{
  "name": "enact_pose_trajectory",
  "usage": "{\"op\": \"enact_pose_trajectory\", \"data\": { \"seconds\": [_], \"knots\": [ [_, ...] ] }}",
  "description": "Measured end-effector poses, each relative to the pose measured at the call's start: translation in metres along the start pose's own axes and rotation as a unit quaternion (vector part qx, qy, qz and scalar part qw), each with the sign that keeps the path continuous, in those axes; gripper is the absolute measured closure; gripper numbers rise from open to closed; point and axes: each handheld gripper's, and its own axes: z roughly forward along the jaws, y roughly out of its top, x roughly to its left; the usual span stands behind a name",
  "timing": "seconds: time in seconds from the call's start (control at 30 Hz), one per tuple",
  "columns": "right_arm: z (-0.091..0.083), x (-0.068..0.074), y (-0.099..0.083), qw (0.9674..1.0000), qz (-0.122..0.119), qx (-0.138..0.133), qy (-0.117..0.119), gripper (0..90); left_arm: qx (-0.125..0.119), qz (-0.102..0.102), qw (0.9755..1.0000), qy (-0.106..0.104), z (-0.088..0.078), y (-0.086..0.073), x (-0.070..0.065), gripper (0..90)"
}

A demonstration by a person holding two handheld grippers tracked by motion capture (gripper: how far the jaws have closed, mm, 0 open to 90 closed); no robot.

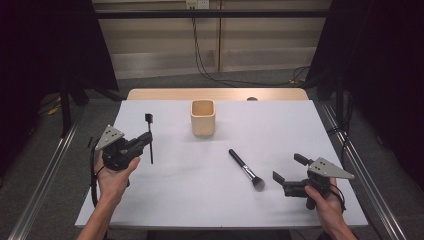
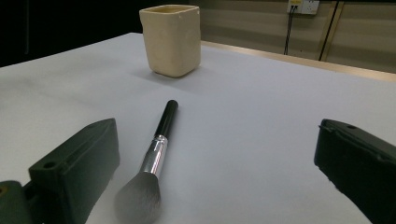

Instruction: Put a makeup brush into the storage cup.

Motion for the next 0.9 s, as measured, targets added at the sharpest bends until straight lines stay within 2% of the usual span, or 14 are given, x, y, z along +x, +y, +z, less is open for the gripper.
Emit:
{"op": "enact_pose_trajectory", "data": {
  "seconds": [0.2, 0.63, 0.73, 0.9],
  "knots": [
    [0.0, 0.0, 0.0, 1.0, 0.0, 0.0, 0.001, 0.0, 0.001, 0.012, 0.9999, -0.01, 0.01, 0.006, -0.009, 86.2],
    [0.0, 0.0, 0.0, 1.0, 0.0, 0.001, 0.002, 0.0, -0.008, 0.018, 0.9994, -0.029, 0.028, 0.018, -0.023, 86.3],
    [0.0, 0.0, 0.0, 1.0, -0.002, 0.002, 0.004, 0.0, -0.003, 0.031, 0.9989, -0.034, 0.033, 0.018, -0.027, 86.3],
    [0.0, 0.0, 0.0, 1.0, 0.001, 0.001, 0.003, 0.0, -0.013, 0.028, 0.9987, -0.041, 0.039, 0.025, -0.035, 86.3]
  ]
}}
